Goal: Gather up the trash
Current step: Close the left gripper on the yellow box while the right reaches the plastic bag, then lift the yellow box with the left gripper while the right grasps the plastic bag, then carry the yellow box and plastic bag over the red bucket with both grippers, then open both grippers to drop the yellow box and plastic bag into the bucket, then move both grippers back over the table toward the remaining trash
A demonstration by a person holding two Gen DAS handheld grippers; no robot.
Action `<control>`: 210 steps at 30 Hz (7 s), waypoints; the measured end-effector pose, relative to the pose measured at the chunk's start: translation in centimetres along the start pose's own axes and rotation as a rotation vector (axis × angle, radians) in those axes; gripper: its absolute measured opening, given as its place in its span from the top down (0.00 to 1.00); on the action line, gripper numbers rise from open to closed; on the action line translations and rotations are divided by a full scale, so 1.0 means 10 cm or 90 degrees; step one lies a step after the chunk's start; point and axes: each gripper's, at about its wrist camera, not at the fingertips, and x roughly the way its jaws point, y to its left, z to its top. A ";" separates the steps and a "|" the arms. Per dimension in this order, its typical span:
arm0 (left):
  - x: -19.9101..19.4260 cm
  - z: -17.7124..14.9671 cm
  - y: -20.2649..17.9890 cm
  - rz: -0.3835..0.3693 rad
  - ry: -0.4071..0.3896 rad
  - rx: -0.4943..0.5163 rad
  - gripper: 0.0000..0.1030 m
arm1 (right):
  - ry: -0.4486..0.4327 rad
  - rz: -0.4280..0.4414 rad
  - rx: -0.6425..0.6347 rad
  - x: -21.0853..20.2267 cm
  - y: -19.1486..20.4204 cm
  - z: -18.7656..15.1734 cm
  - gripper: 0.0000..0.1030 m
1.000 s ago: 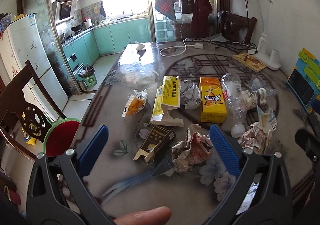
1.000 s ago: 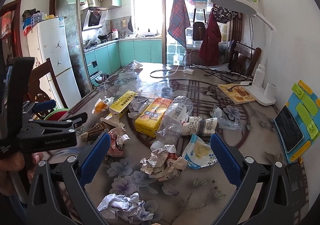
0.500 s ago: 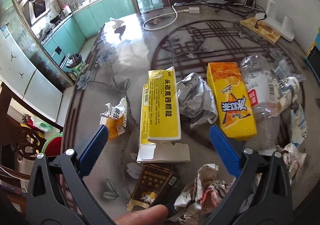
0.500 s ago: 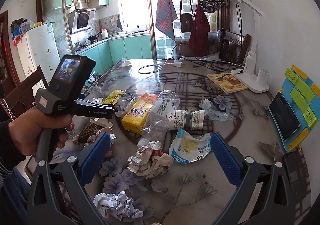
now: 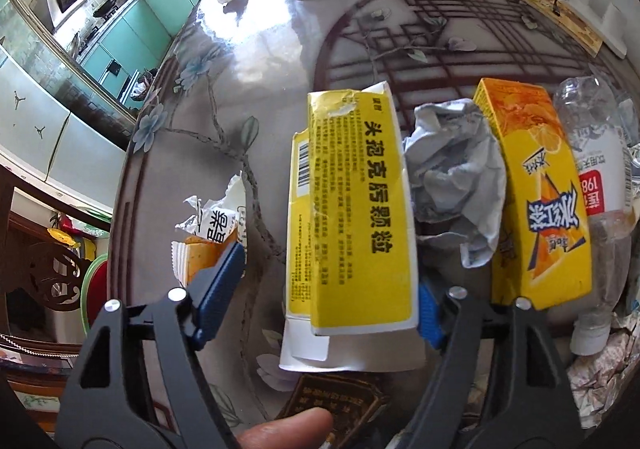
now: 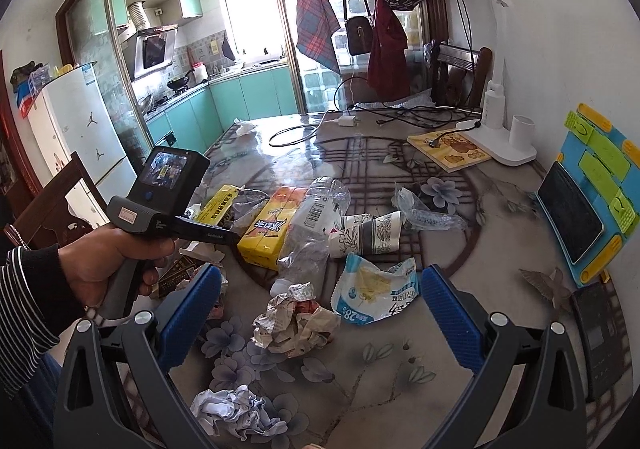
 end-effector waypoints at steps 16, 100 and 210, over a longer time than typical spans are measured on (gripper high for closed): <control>-0.51 -0.08 0.18 -0.063 -0.075 -0.028 0.66 | 0.002 -0.023 0.018 0.05 -0.15 0.03 0.06; -2.00 -1.15 1.59 -0.043 -0.315 -0.128 0.76 | 0.082 -0.055 -0.258 0.81 0.42 0.80 0.93; -1.83 -1.27 2.76 0.000 -0.351 -0.319 0.04 | 0.070 0.087 -0.260 0.91 2.29 0.41 0.06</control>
